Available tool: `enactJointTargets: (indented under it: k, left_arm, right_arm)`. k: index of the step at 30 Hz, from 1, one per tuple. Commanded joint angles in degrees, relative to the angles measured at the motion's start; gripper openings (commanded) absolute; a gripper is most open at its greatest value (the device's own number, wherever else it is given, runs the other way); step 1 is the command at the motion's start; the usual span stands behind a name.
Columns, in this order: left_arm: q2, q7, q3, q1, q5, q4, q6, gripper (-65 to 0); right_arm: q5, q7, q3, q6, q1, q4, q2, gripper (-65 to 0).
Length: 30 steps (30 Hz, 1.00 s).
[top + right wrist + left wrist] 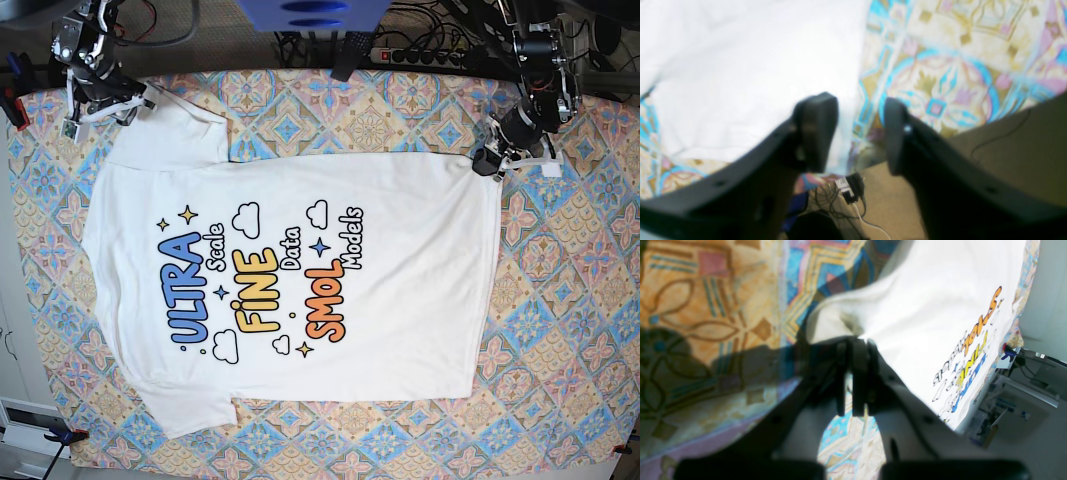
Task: Fold the T-shirt properly
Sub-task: 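Grasp the shoulder edge with both grippers and drag the shirt toward the arms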
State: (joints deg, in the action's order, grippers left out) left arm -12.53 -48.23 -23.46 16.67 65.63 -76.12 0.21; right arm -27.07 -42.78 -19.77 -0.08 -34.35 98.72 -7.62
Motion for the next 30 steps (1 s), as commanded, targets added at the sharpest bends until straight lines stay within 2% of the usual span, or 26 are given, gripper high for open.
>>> enactJointTargets:
  k: [1, 5, 13, 19, 20, 23, 25, 30]
  left_arm:
    - [-0.61, -0.43, -0.14, -0.01, 0.0, -0.76, -0.08, -65.0]
    - [-0.61, -0.43, -0.14, -0.01, 0.0, -0.76, -0.08, -65.0]
    - [-0.61, -0.43, -0.14, -0.01, -0.09, -0.67, -0.08, -65.0]
    - [-0.61, -0.43, -0.14, -0.01, -0.09, -0.67, -0.08, -65.0]
    - [-0.61, -0.43, -0.14, -0.01, -0.09, -0.67, -0.08, -65.0]
    - [-0.61, -0.43, -0.14, -0.01, 0.0, -0.67, -0.08, -65.0]
    - [-0.61, -0.43, -0.14, -0.01, 0.0, -0.67, -0.08, -65.0]
    - [-0.61, -0.43, -0.14, 0.17, 0.0, -0.67, -0.08, -65.0]
  right_arm:
    - [-0.05, 0.89, -0.14, 0.3, -0.25, 0.67, -0.51, -34.5]
    - [-3.83, 0.89, -0.14, 0.3, -0.16, 0.05, -0.51, -30.7]
    - [-15.52, 1.16, -0.14, 0.3, -0.16, -8.39, -0.51, -30.5]
    - [-16.4, 0.89, -0.05, 0.47, -0.16, -8.3, -0.51, -30.7]
    - [-16.4, 0.81, 0.12, 1.0, -0.16, -8.21, -0.51, -30.7]
    - [-16.4, 0.81, 2.23, 6.63, -0.16, -8.12, -0.51, -30.8]
    - [-16.4, 0.81, 2.93, 9.09, -0.16, -8.04, -0.51, -30.8]
    - [-16.4, 0.81, 3.9, 9.53, -0.16, -6.89, -0.51, -31.1]
